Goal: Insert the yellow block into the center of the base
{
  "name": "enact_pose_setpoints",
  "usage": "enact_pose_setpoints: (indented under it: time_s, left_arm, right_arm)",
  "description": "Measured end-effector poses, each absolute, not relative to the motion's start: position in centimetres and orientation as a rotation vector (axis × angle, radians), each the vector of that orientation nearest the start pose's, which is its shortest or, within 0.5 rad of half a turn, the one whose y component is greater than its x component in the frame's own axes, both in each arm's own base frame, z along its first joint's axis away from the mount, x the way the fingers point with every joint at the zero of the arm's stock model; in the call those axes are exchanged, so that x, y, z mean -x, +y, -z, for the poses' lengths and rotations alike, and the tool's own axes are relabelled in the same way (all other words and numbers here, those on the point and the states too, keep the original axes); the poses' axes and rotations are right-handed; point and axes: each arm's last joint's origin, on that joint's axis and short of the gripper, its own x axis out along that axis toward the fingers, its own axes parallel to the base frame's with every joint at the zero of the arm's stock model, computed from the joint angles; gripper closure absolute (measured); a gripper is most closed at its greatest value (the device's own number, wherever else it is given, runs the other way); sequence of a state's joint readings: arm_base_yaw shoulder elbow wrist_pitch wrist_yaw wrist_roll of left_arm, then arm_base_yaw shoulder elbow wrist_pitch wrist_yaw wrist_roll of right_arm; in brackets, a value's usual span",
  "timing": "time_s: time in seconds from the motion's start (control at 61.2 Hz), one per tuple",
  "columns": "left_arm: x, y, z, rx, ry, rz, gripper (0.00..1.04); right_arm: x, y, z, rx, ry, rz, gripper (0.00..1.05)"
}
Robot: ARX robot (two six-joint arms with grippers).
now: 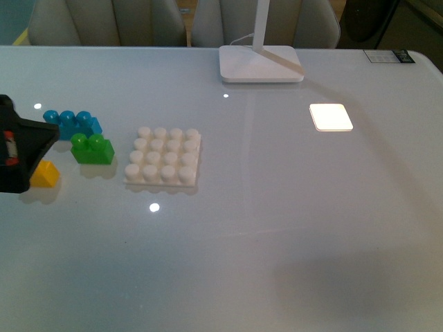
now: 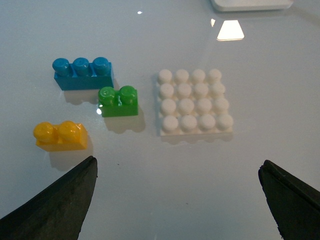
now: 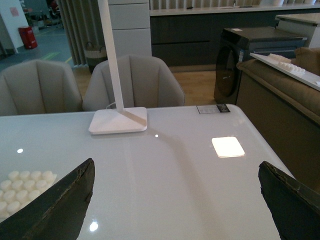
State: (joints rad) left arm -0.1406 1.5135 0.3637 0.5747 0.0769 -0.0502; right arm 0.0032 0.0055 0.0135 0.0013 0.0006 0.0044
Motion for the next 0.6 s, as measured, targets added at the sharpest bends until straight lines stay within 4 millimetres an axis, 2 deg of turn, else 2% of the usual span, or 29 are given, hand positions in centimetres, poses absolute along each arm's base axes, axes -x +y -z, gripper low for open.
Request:
enact_pose_setpoints:
  time_s: [0.131, 0.261, 0.604]
  left_arm:
    - [-25.9, -3.0, -9.8, -0.024, 0.6, 0.171, 0.07]
    - [-28.5, -0.9, -7.3, -0.074, 0.633, 0.129, 0.07]
    - [-31.6, 3.5, -4.0, -0.116, 0.692, 0.04, 0.07]
  right_arm:
    - [-9.7, 0.0, -16.8, -0.005, -0.009, -0.003, 0.09]
    - [-9.7, 0.0, -16.8, -0.005, -0.009, -0.003, 0.09]
    - [-9.7, 0.0, -16.8, -0.004, -0.009, -0.003, 0.09]
